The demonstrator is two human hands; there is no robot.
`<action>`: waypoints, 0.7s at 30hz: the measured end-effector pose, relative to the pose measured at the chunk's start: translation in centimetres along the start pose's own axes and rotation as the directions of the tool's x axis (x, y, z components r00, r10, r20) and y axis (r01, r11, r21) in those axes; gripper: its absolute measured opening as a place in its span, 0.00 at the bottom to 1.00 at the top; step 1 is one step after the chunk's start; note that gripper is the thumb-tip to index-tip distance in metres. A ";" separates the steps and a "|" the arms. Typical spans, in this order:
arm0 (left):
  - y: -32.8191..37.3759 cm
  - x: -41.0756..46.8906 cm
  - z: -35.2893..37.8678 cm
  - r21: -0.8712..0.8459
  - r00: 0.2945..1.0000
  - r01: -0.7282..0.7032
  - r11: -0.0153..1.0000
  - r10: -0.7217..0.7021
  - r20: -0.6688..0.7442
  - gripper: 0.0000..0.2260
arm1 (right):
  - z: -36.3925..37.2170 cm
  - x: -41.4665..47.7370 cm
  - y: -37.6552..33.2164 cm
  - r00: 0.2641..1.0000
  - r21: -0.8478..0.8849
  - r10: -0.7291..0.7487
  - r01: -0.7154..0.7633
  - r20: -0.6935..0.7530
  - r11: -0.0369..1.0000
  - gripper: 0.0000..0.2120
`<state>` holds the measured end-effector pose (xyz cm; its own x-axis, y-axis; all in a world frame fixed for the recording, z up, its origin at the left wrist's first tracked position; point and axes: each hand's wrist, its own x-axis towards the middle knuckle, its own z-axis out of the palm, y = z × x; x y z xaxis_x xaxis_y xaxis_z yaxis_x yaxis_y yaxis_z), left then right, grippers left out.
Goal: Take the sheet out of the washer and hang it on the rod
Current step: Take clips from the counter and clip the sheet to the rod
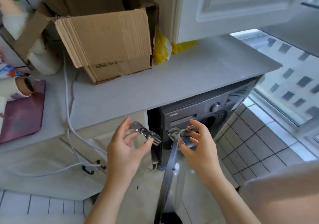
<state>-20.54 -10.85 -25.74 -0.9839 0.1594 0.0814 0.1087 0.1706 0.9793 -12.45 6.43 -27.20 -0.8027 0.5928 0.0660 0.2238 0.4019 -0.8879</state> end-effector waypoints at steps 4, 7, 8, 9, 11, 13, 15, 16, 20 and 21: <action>-0.2 -2.7 1.7 0.002 0.980 -0.020 1.000 0.020 0.198 0.29 | -2.2 -4.5 1.3 0.996 -0.041 0.036 -0.040 -0.083 0.998 0.31; 0.2 -4.5 3.4 0.013 0.934 -0.066 0.998 0.057 0.352 0.29 | -4.2 -7.3 2.2 0.986 -0.071 0.077 -0.088 -0.150 0.994 0.31; 0.5 -5.0 4.0 0.013 0.914 -0.089 0.996 0.077 0.398 0.30 | -4.9 -8.2 2.5 0.981 -0.073 0.087 -0.101 -0.171 0.992 0.32; 0.8 -5.6 4.7 0.004 0.895 -0.107 0.994 0.094 0.436 0.30 | -5.6 -9.0 2.8 0.976 -0.074 0.092 -0.108 -0.196 0.991 0.33; 1.5 -6.8 6.2 -0.018 0.857 -0.122 0.992 0.114 0.503 0.30 | -7.0 -10.8 3.4 0.961 -0.077 0.100 -0.124 -0.257 0.989 0.34; 2.2 -8.0 7.7 -0.037 0.816 -0.135 0.990 0.133 0.562 0.31 | -8.6 -12.5 3.8 0.938 -0.068 0.112 -0.141 -0.329 0.988 0.36; 3.0 -9.4 9.2 -0.041 0.770 -0.165 0.985 0.155 0.619 0.31 | -10.1 -14.2 4.2 0.906 -0.047 0.136 -0.168 -0.400 0.985 0.36; 3.4 -10.1 10.0 -0.042 0.746 -0.178 0.983 0.163 0.646 0.31 | -10.9 -15.0 4.6 0.891 -0.044 0.151 -0.187 -0.427 0.981 0.36; 4.5 -13.8 12.8 -0.061 0.664 -0.186 0.981 0.171 0.728 0.30 | -14.1 -18.8 6.3 0.843 -0.051 0.181 -0.238 -0.507 0.970 0.35; 4.8 -14.9 13.4 -0.060 0.642 -0.195 0.979 0.173 0.747 0.30 | -14.9 -19.9 6.6 0.829 -0.049 0.184 -0.246 -0.528 0.968 0.35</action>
<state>-3.48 0.65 -24.75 -0.5063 0.8583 0.0837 0.2893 0.0776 0.9541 13.25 7.71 -27.62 -0.3328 0.9337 0.1318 0.4411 0.2777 -0.8534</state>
